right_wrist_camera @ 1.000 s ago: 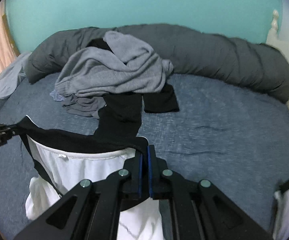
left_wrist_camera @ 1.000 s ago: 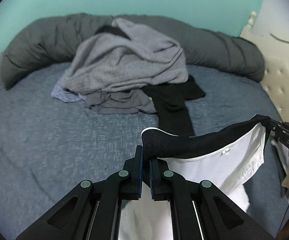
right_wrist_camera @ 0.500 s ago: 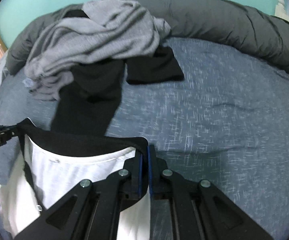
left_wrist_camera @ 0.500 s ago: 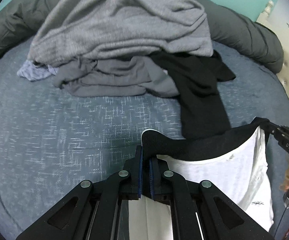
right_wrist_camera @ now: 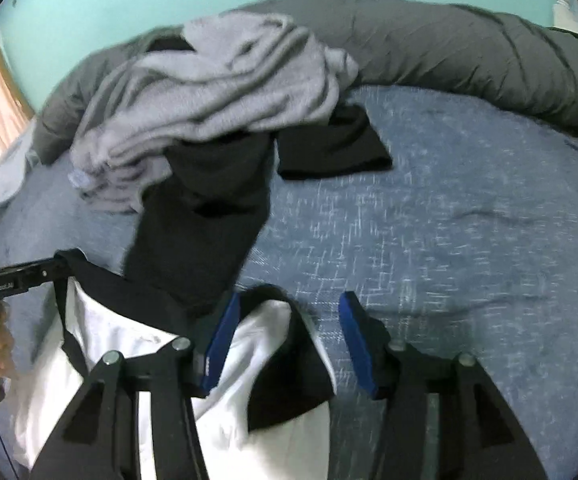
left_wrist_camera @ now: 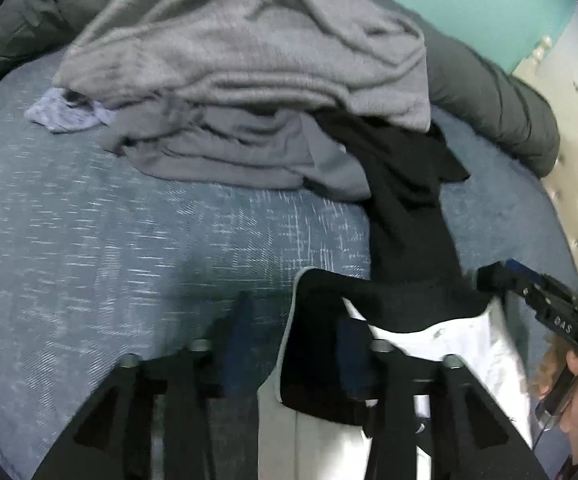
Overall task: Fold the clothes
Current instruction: 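Lower the shirt onto the bed with both grippers and open them, then move the open left gripper to the black-trimmed sleeve edge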
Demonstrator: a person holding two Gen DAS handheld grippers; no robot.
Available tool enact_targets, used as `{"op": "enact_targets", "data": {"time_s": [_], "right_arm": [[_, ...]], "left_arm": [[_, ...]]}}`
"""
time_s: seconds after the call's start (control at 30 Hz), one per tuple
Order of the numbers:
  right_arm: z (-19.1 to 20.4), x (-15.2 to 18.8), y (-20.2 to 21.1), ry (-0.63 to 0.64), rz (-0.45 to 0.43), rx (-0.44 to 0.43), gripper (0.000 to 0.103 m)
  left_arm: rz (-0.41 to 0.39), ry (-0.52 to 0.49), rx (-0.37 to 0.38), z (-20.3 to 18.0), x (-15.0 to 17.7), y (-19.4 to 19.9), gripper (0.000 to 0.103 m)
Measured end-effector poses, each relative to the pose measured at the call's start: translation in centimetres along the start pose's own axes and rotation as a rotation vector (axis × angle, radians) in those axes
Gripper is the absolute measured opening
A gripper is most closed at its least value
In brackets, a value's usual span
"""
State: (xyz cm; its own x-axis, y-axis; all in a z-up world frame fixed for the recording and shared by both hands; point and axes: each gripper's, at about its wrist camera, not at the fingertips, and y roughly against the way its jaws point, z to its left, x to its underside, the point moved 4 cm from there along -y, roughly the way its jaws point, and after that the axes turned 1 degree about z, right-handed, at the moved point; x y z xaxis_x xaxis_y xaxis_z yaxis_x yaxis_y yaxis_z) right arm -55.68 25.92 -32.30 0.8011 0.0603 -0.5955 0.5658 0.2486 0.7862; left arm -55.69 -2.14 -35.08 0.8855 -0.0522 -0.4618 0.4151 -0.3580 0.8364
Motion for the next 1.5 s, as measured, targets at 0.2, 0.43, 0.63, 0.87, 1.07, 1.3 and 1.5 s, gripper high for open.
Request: {"op": "enact_targets", "data": {"time_s": [0.2,0.43,0.63,0.87,1.07,1.3,1.5], "right_arm": [[-0.8,0.5,6.0,-0.136,-0.132,-0.060,0.054],[2.7,8.1,11.0,-0.187,-0.139,-0.181,0.055],[3.9,17.1,14.8,-0.286,-0.130,-0.268,0.055],[2.3,24.0,16.3,-0.384,-0.121,-0.199,0.055],[2.9,25.1,17.0,-0.360,-0.145,-0.198,0.055],[3.7,25.5,16.9,-0.324,-0.133,-0.229,0.055],[3.6,25.5,16.9,-0.340,-0.130,-0.234,0.055]], "left_arm": [[-0.024,0.009,0.017,0.7,0.8,4.2,0.064],[0.051,0.007,-0.004,0.9,2.4,4.7,0.076],[0.012,0.030,0.059,0.2,4.5,7.2,0.076],[0.008,-0.016,0.047,2.2,12.1,10.9,0.076],[-0.023,0.060,0.040,4.9,17.7,12.6,0.076],[-0.064,0.173,0.089,6.2,22.5,13.9,0.076],[-0.102,0.239,0.162,6.2,26.2,14.6,0.076]]}}
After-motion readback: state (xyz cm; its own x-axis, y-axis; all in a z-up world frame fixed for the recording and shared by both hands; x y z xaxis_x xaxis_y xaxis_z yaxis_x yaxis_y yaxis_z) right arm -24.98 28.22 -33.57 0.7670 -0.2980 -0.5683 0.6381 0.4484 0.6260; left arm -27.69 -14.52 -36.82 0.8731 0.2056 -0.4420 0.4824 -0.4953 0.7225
